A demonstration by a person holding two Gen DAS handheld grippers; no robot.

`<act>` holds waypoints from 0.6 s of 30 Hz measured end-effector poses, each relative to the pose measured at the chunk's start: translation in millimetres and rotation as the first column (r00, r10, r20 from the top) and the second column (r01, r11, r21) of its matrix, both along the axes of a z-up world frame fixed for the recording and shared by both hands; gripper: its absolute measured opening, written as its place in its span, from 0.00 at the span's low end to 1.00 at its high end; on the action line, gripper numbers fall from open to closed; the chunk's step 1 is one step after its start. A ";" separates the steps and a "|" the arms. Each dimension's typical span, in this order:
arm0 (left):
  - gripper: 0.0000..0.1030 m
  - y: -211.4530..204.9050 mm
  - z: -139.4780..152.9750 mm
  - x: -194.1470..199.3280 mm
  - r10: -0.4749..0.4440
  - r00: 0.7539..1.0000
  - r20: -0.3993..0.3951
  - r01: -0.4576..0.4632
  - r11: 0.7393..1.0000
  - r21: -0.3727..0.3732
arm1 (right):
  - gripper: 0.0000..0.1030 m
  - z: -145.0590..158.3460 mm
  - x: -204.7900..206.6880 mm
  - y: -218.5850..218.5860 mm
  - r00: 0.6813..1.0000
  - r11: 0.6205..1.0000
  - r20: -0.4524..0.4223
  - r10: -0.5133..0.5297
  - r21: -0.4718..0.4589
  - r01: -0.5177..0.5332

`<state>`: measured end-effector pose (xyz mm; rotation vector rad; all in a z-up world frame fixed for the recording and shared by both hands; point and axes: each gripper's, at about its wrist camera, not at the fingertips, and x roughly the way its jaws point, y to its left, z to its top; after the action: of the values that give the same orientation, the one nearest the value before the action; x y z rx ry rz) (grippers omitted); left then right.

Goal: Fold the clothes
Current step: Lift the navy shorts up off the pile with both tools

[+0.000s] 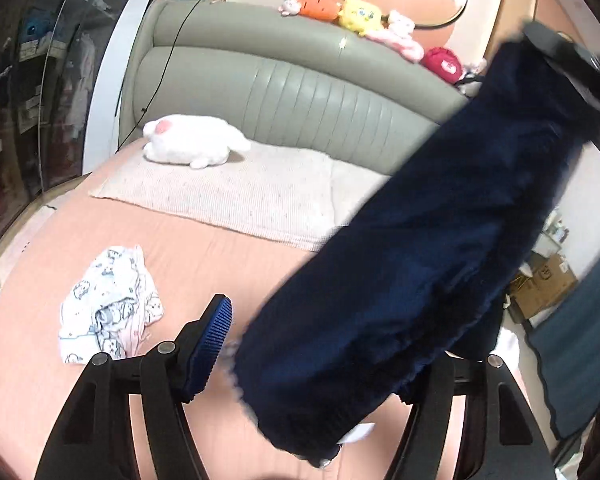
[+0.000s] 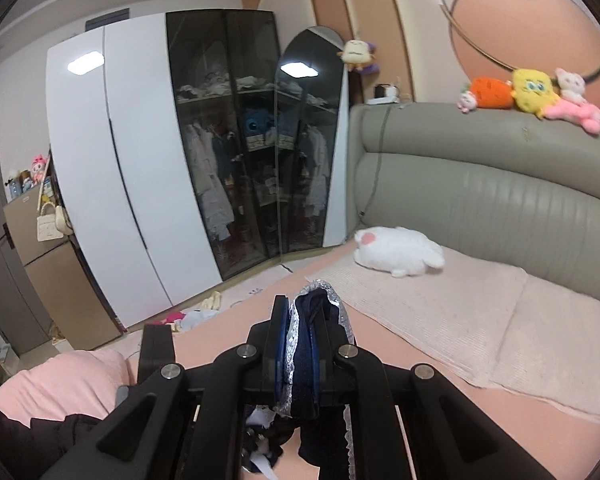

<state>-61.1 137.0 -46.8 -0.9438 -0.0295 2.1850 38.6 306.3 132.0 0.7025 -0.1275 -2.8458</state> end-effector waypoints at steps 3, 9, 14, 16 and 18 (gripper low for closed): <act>0.65 14.2 -4.4 -1.0 0.009 1.000 0.020 -0.009 1.000 0.004 | 0.07 -6.7 17.0 25.4 1.000 1.000 0.015 -0.020 -0.017 0.020; 0.66 59.8 -23.5 11.5 -0.006 0.994 0.113 0.005 1.000 0.009 | 0.07 -2.0 40.5 57.3 0.999 0.998 0.006 -0.050 -0.033 0.051; 0.65 87.9 -39.3 43.7 -0.037 0.986 0.160 0.030 0.999 0.046 | 0.07 12.6 54.5 72.1 0.995 0.995 -0.019 -0.097 0.004 0.097; 0.61 98.7 -43.3 49.3 -0.062 0.985 0.159 0.053 0.997 0.061 | 0.07 15.3 56.4 79.5 0.994 0.994 -0.018 -0.107 0.000 0.107; 0.26 109.2 -46.0 55.5 -0.107 0.983 0.153 0.098 0.993 0.060 | 0.07 16.8 59.0 87.5 0.993 0.993 -0.015 -0.113 -0.014 0.113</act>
<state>-5.7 246.3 -92.7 -1.0610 -0.1100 2.0032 97.7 393.8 148.9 0.6910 -0.1895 -2.9545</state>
